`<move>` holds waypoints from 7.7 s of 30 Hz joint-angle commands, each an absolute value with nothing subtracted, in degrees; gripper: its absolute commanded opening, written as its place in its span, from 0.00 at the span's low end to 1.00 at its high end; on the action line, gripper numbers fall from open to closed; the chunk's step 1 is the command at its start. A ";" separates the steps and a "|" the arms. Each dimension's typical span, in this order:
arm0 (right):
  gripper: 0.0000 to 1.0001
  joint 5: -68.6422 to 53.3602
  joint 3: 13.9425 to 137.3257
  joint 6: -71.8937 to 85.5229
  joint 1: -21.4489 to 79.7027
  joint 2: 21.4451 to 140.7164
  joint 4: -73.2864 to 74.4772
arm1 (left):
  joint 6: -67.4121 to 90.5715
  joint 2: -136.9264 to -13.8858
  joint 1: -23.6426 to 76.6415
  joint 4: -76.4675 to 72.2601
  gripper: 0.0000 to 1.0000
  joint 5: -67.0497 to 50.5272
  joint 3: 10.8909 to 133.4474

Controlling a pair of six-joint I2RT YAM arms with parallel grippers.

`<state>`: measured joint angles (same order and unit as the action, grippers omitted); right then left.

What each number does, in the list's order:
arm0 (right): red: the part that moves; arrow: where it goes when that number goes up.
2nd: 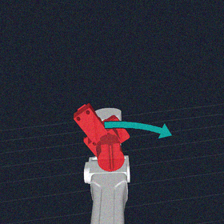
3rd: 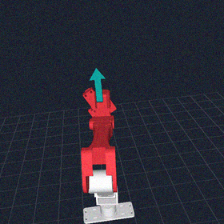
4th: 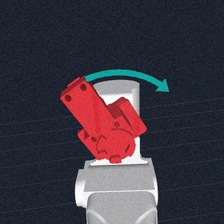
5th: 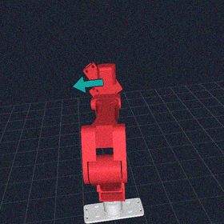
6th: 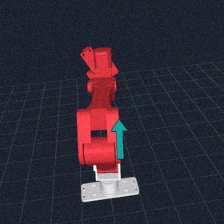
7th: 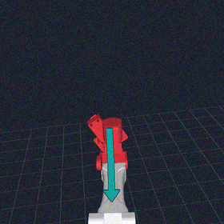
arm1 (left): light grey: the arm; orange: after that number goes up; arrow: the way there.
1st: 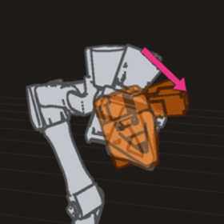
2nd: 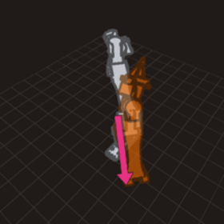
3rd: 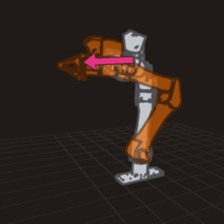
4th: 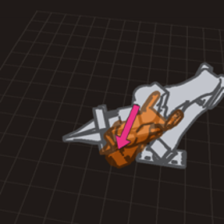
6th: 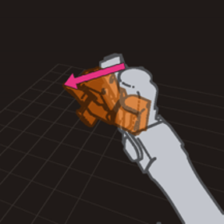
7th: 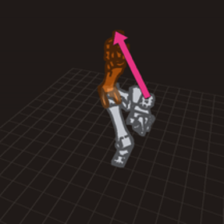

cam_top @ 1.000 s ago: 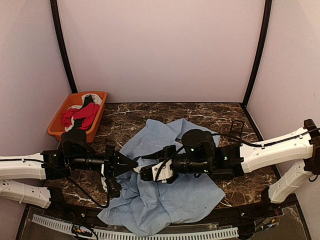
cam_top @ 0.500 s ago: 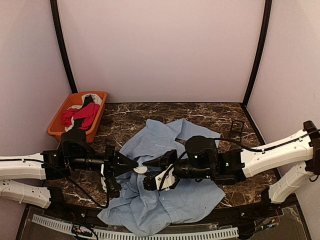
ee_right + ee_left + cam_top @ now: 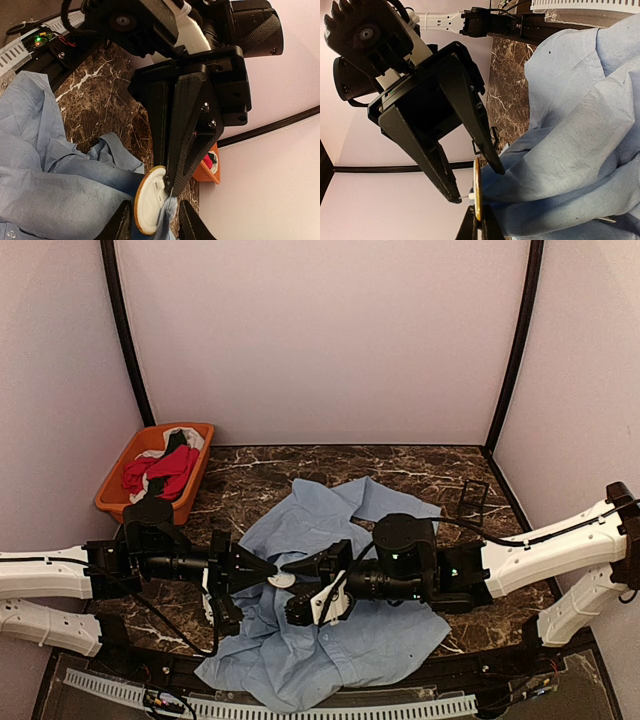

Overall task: Pin the brooch onto the clothing
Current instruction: Close the brooch on the flattened clothing.

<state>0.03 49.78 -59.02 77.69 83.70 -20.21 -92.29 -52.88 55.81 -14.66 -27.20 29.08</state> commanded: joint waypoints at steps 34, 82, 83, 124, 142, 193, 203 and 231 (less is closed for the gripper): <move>0.20 -1.98 50.87 -61.83 79.51 85.46 -15.70 | -90.23 -52.75 55.99 -16.88 0.01 -28.95 29.18; 0.07 0.19 55.08 -58.03 79.30 91.42 -10.61 | -89.64 -49.13 56.07 -19.59 0.01 -29.53 27.95; 0.07 0.18 55.30 -57.87 79.23 91.61 -10.18 | -89.65 -49.04 56.07 -19.58 0.01 -29.57 27.91; 0.83 -15.59 55.82 -35.13 72.17 80.09 -6.85 | -101.18 -51.75 58.04 -13.92 0.01 -22.87 27.98; 0.59 -41.79 55.97 28.65 51.61 87.77 -8.85 | -101.80 -71.75 60.92 -32.20 0.01 3.65 31.35; 0.00 -57.81 42.53 75.05 40.34 90.22 -52.81 | -97.29 -86.31 69.30 -60.67 0.01 16.07 39.29; 0.00 -60.99 43.50 67.03 40.31 89.44 -49.75 | -93.74 -85.93 70.31 -67.94 0.07 17.19 37.64; 0.00 -77.35 44.81 50.09 39.30 86.76 -57.50 | -33.26 -71.52 70.03 -71.28 0.79 46.67 18.98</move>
<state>-73.30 44.01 50.17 39.62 87.44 -50.65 -49.34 -77.23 70.02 -74.78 41.43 21.76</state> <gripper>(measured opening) 0.012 0.763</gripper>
